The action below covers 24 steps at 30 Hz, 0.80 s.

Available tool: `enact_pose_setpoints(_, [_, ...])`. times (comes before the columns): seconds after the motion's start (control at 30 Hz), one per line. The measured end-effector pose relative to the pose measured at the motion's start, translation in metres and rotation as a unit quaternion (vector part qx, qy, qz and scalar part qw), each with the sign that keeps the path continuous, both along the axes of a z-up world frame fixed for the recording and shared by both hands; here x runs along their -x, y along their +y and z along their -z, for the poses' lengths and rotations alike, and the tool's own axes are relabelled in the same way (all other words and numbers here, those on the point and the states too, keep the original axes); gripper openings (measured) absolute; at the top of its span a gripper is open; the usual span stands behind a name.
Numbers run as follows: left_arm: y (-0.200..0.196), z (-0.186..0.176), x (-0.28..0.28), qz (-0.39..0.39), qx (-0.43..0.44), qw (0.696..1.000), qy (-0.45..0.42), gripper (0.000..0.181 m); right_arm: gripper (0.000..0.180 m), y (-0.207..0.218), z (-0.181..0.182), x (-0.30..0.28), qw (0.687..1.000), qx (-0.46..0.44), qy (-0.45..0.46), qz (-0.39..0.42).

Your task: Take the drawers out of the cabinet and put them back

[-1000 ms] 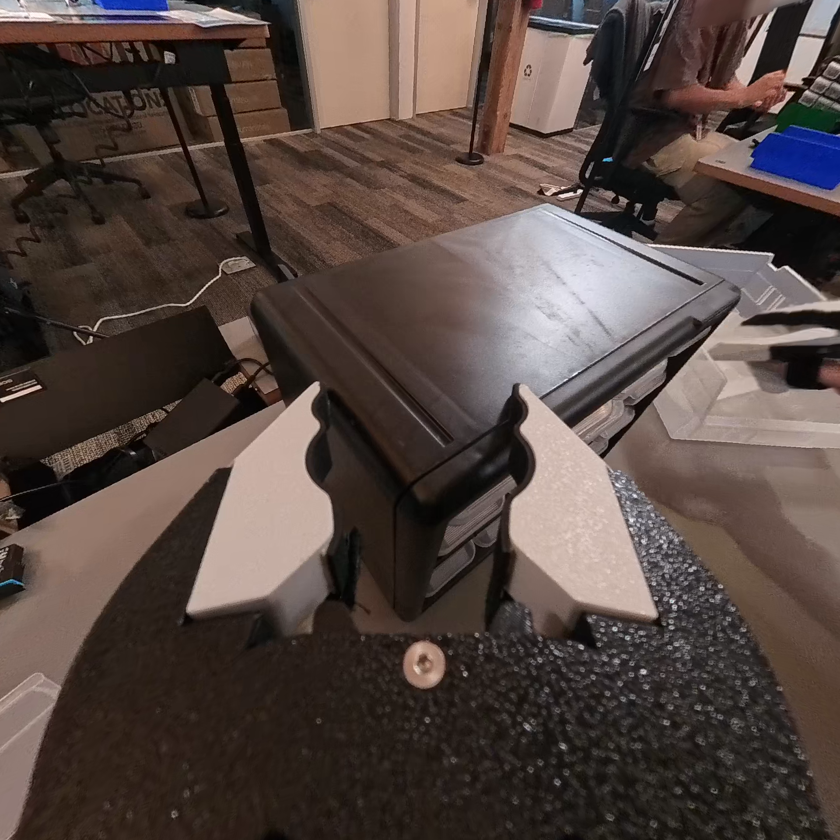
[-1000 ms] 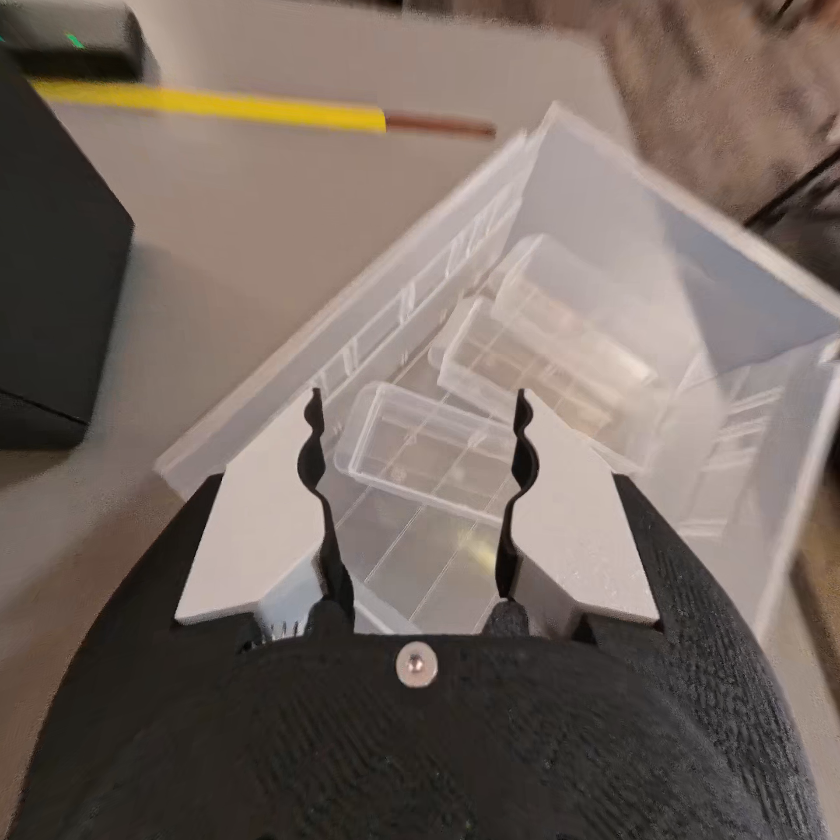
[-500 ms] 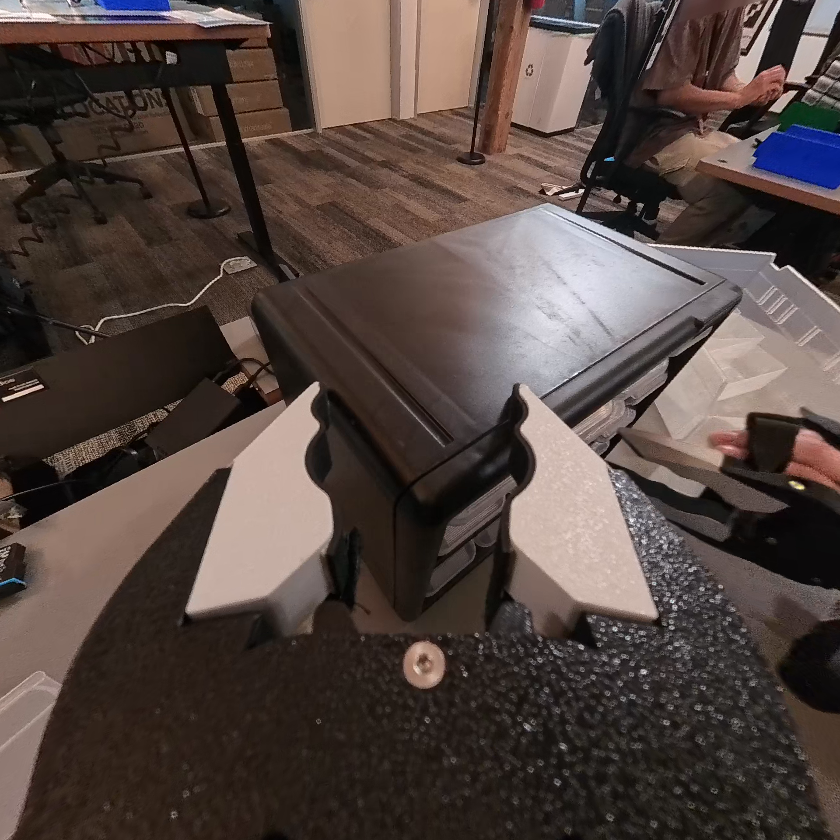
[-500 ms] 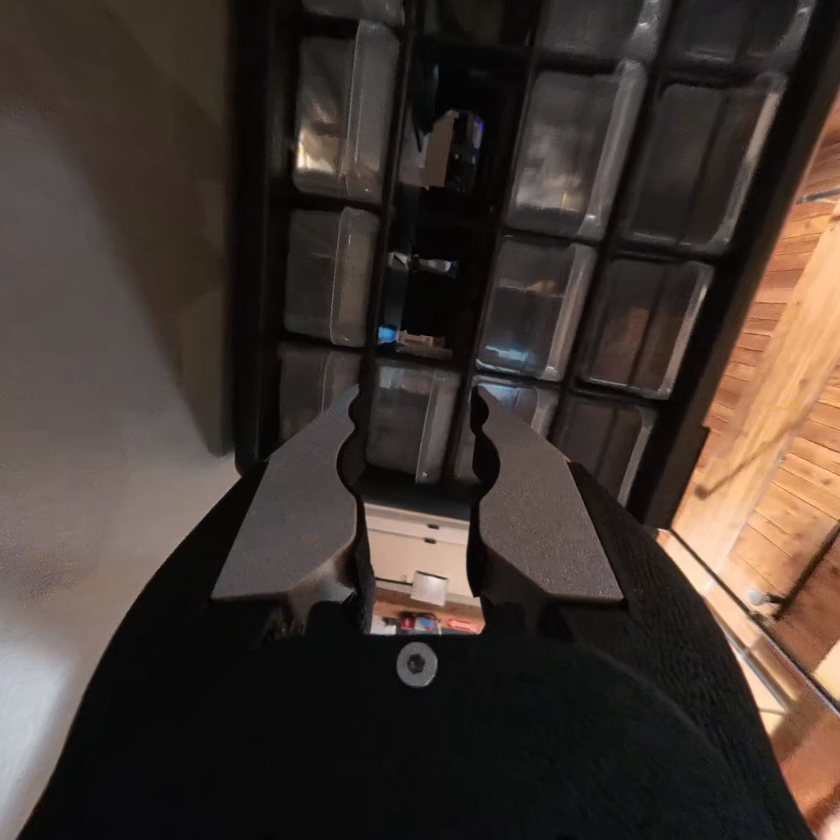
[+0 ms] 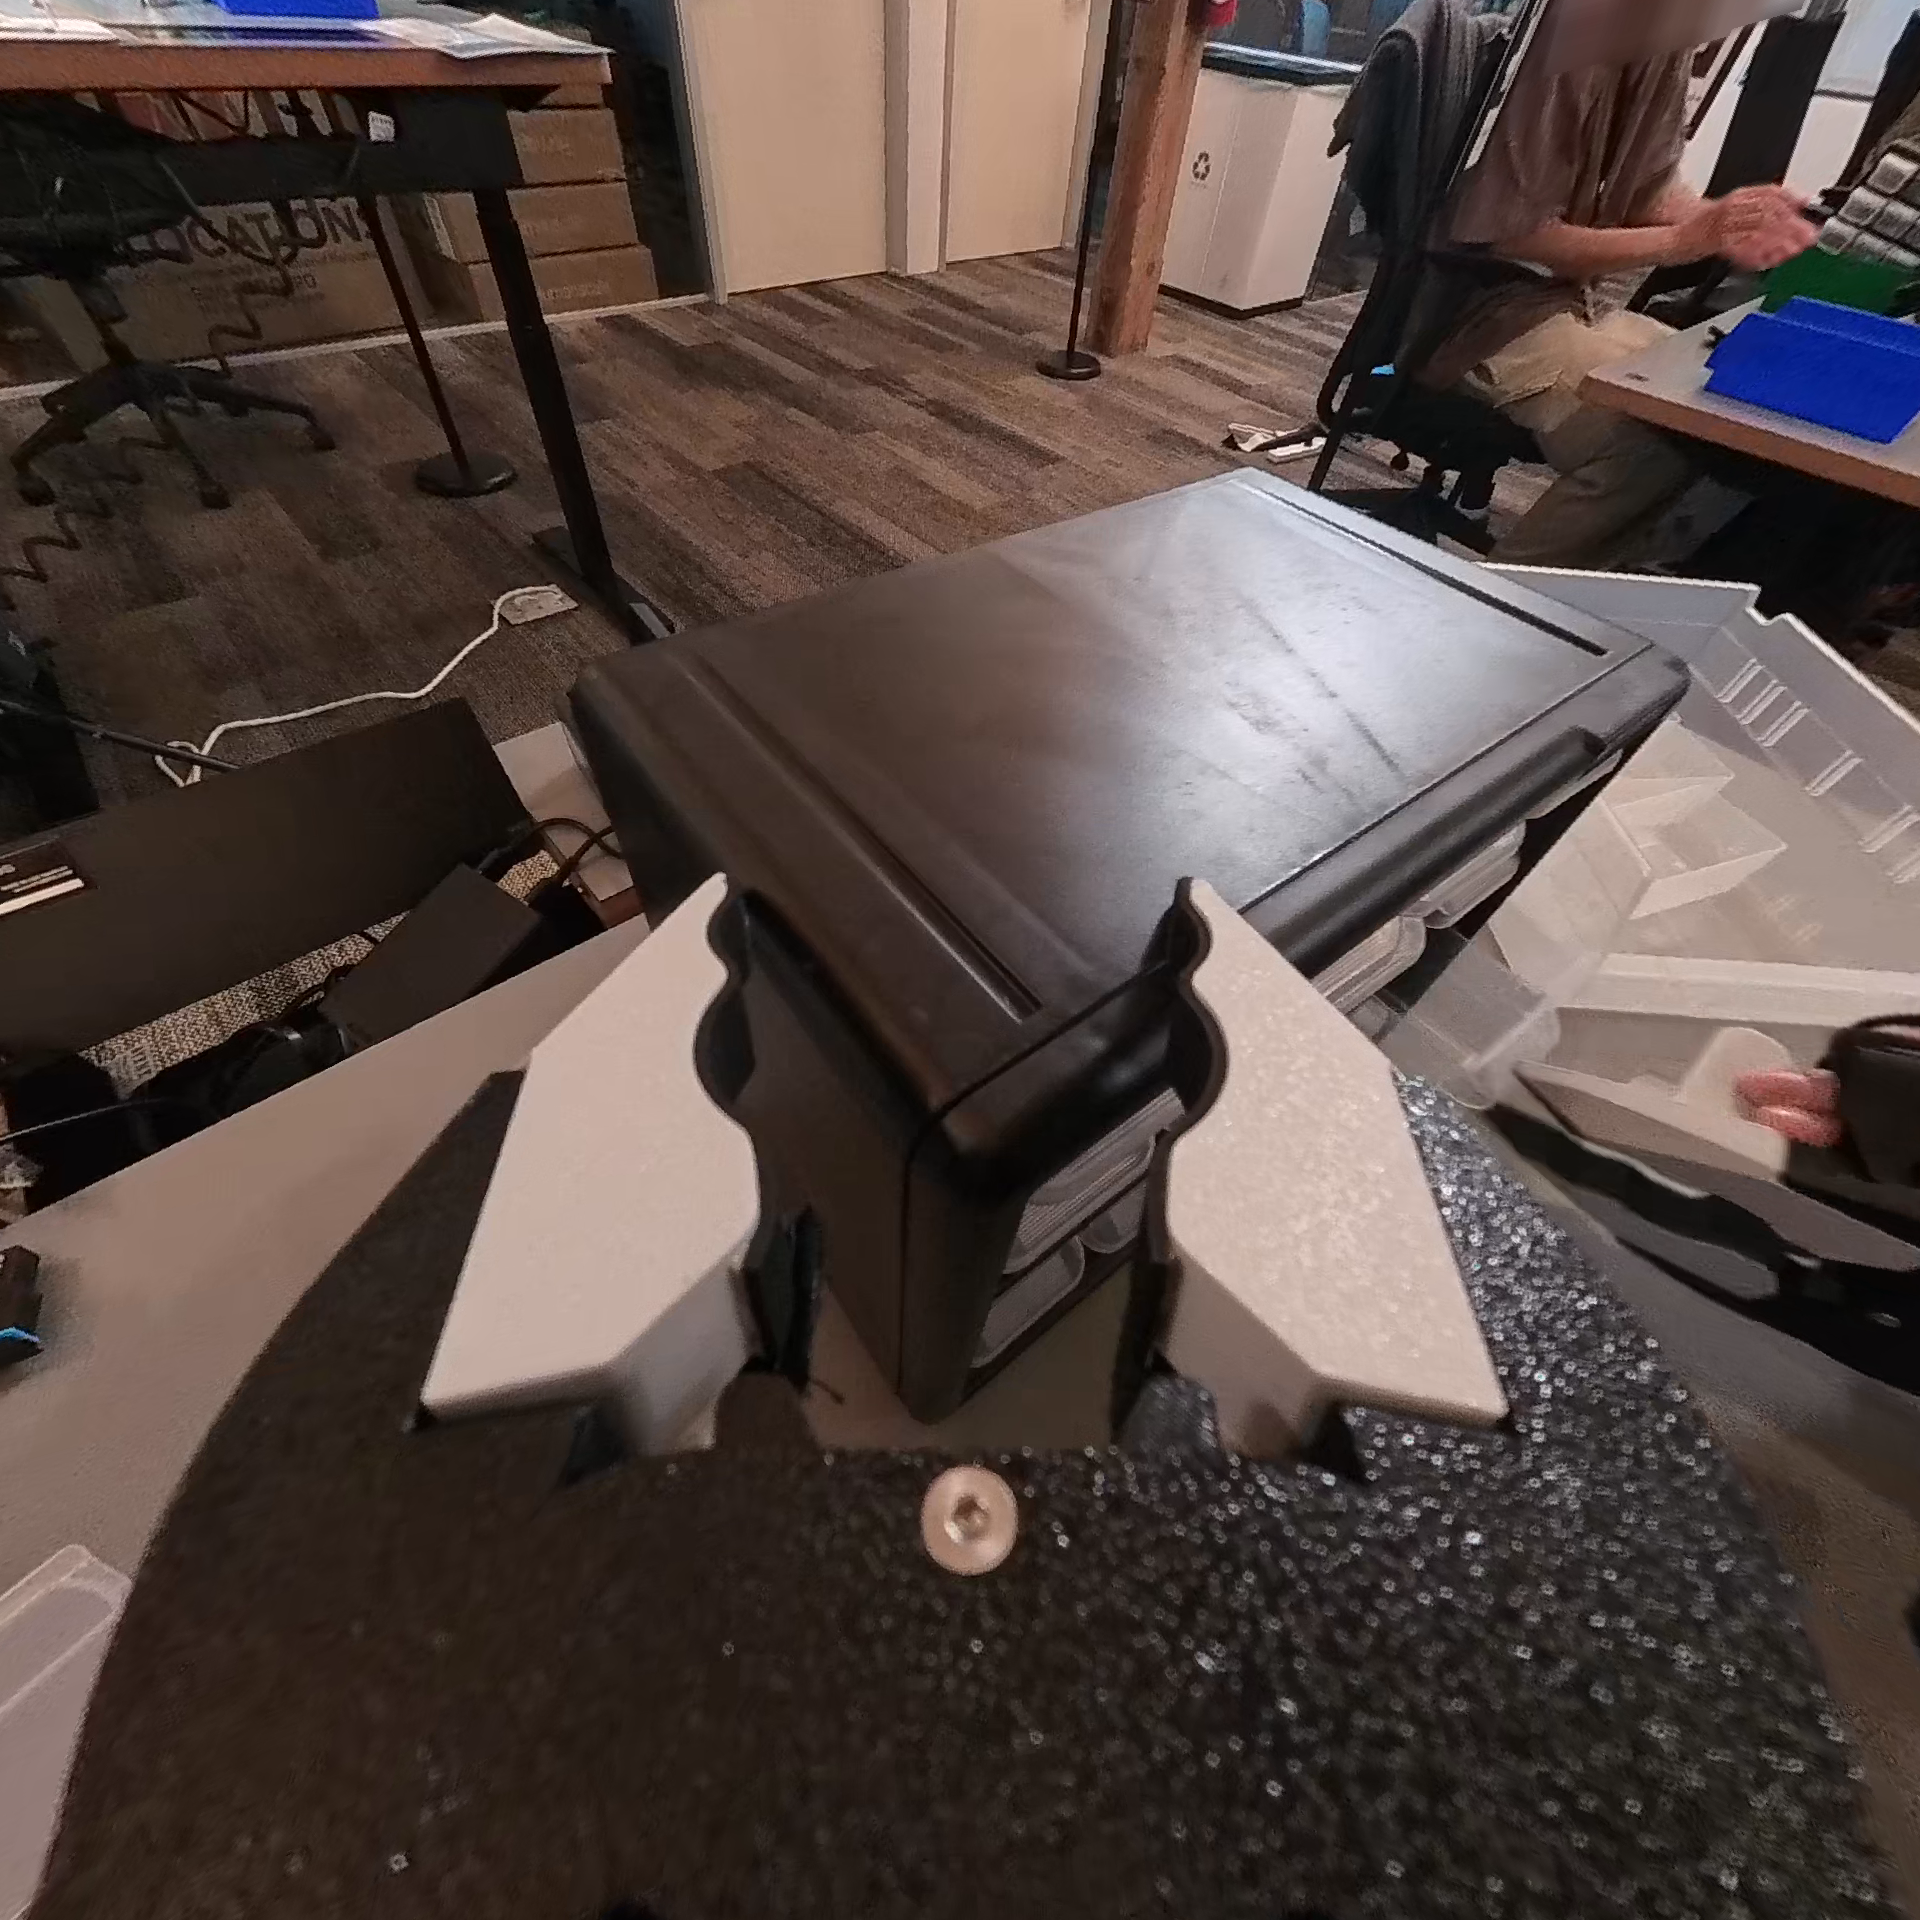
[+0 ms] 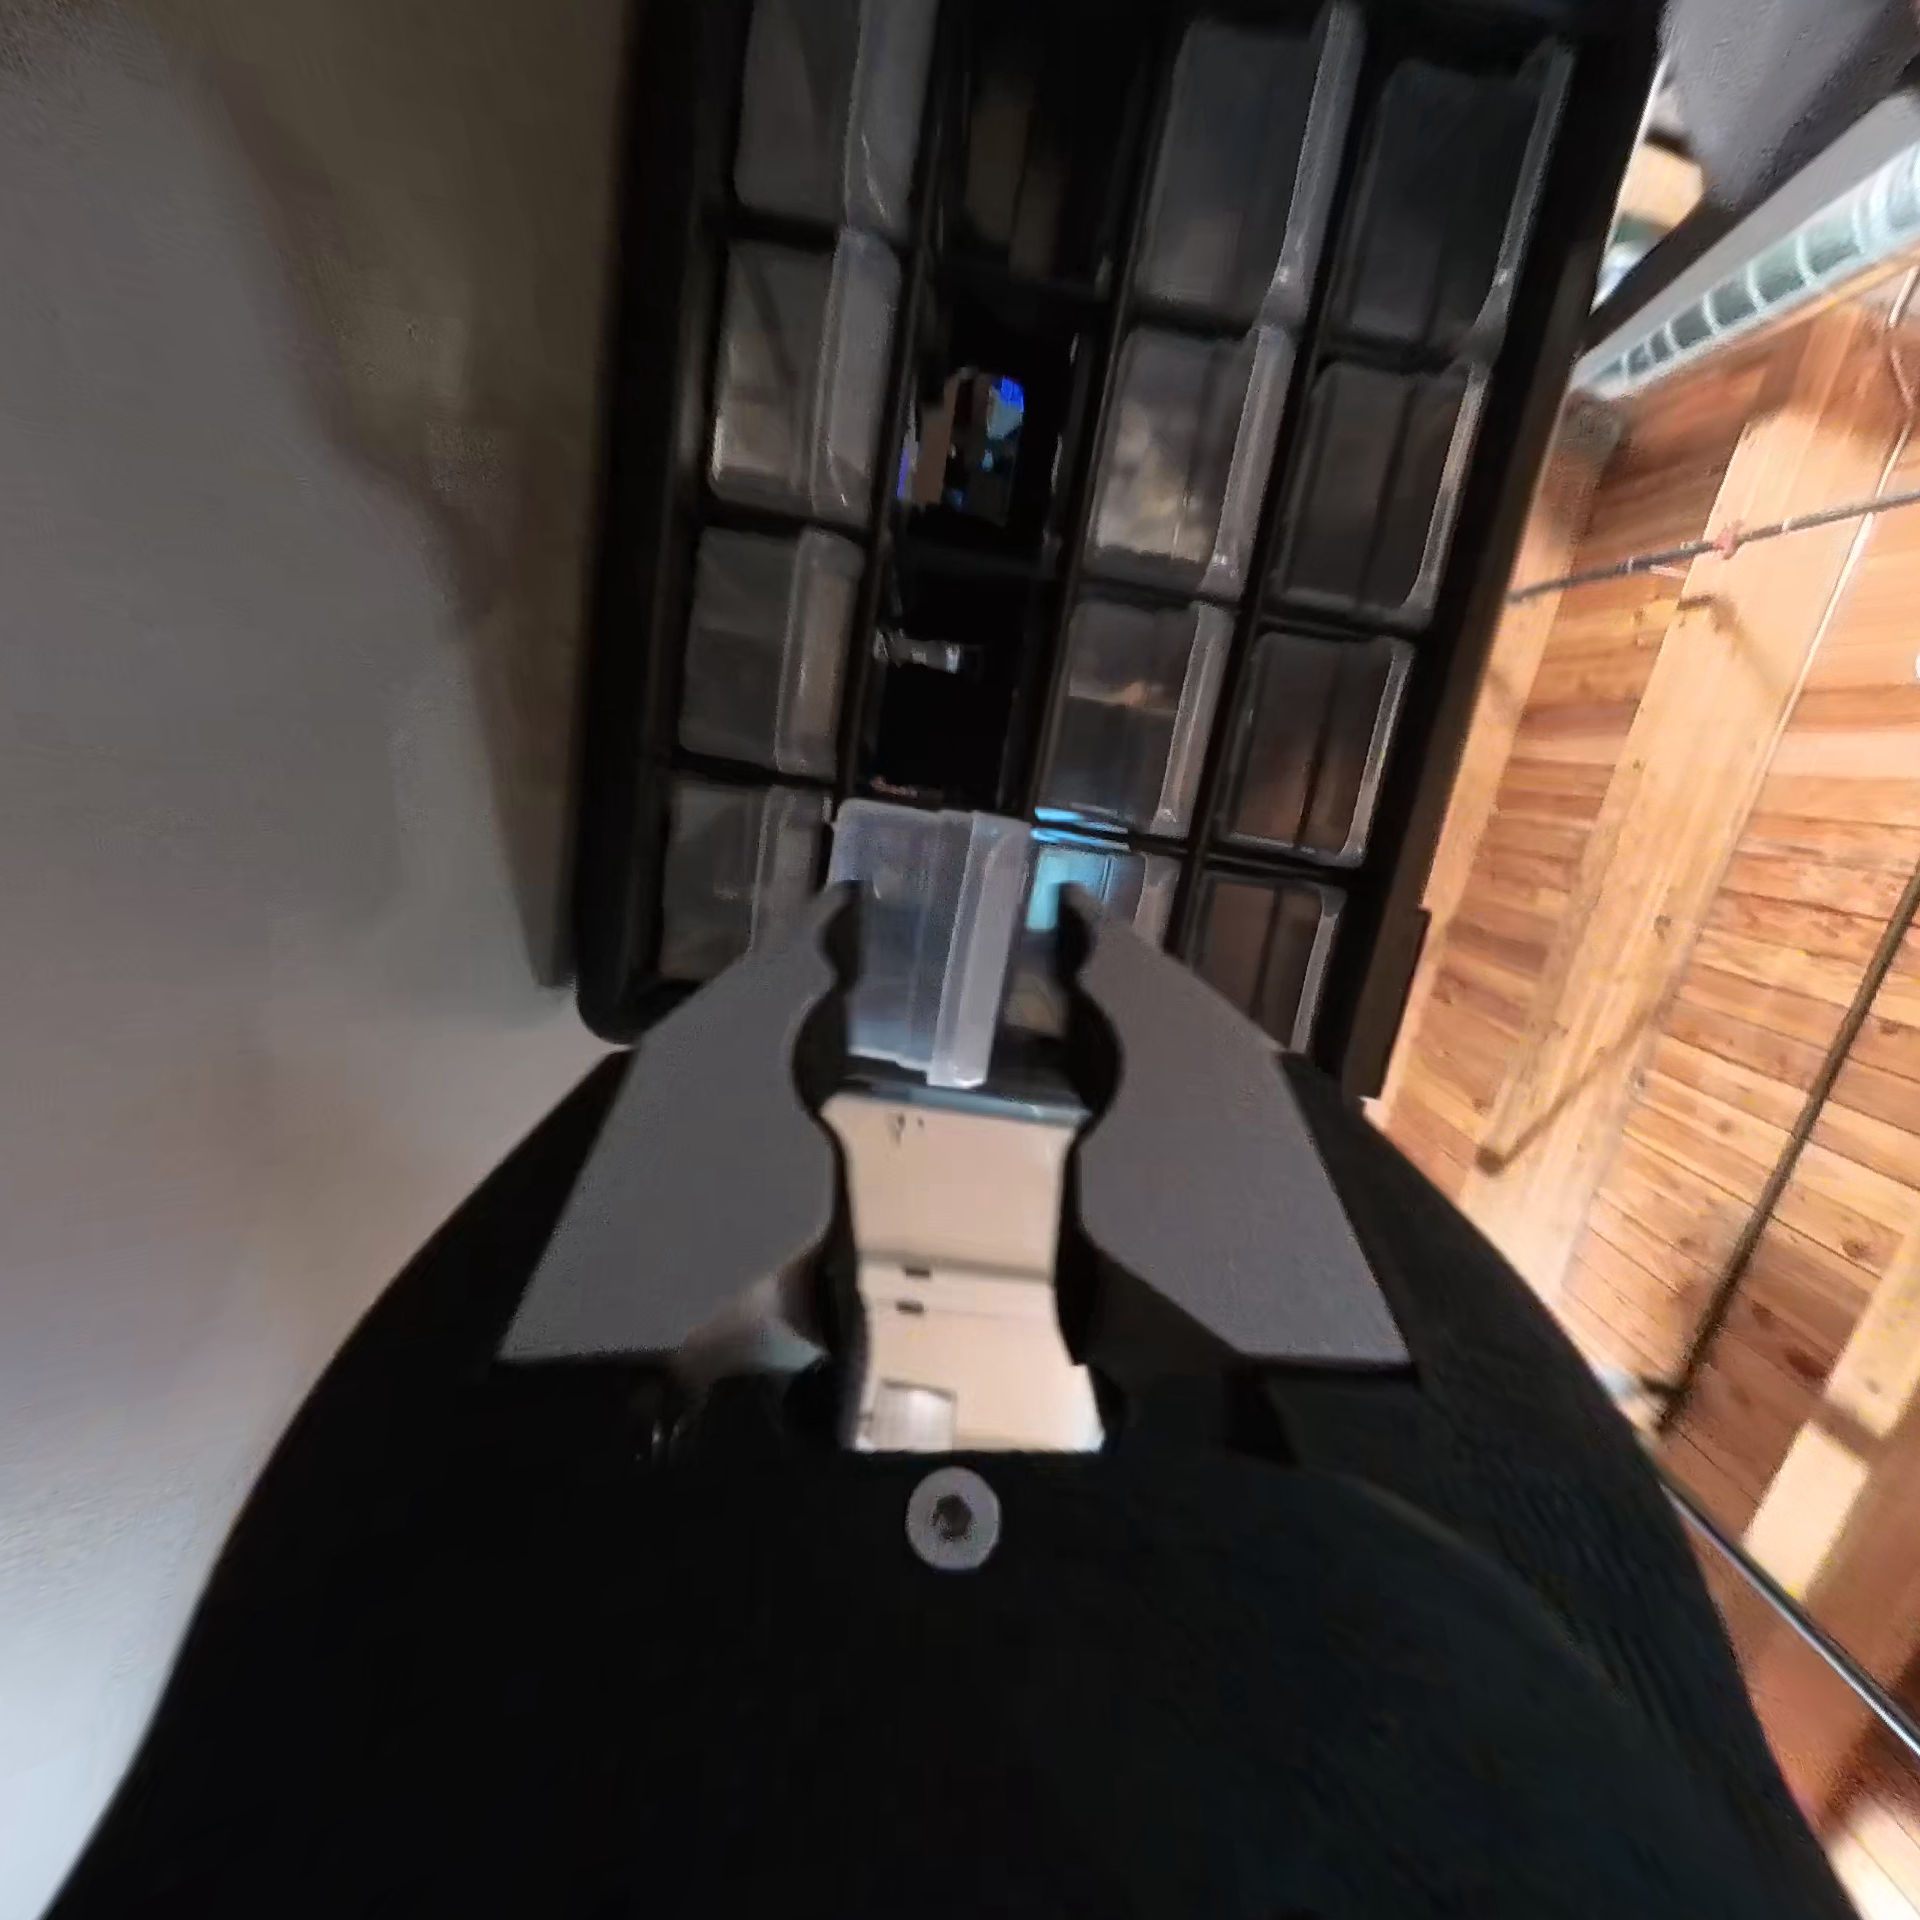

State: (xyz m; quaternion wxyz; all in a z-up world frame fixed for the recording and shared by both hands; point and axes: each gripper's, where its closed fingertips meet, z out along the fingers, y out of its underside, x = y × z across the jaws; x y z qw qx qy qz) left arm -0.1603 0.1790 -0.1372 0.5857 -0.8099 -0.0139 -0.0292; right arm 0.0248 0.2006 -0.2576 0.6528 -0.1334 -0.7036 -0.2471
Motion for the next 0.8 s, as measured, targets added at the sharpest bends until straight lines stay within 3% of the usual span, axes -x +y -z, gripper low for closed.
enact_pose_setpoints(0.1, [0.000, 0.000, 0.000, 0.001, 0.000, 1.000, 0.000, 0.079, 0.090, 0.003, 0.008, -0.001, 1.000, 0.018, -0.004, -0.016])
enact_pose_setpoints(0.17, [0.001, 0.000, 0.000, 0.001, 0.000, 1.000, -0.002, 0.080, 0.095, 0.021, 0.011, 0.001, 1.000, 0.017, -0.003, 0.017])
enact_pose_setpoints(0.23, [0.001, 0.000, 0.000, 0.000, 0.000, 1.000, -0.002, 0.080, 0.093, 0.034, 0.009, 0.008, 0.999, 0.018, 0.010, 0.037])
enact_pose_setpoints(0.43, [0.001, 0.000, 0.000, -0.001, 0.000, 1.000, -0.001, 0.080, 0.045, 0.031, 0.005, 0.010, 0.998, 0.014, 0.022, 0.058])
enact_pose_setpoints(0.8, [0.001, 0.000, 0.000, 0.000, -0.001, 1.000, -0.002, 0.080, 0.042, -0.039, -0.013, -0.040, 0.983, 0.180, 0.014, 0.020])
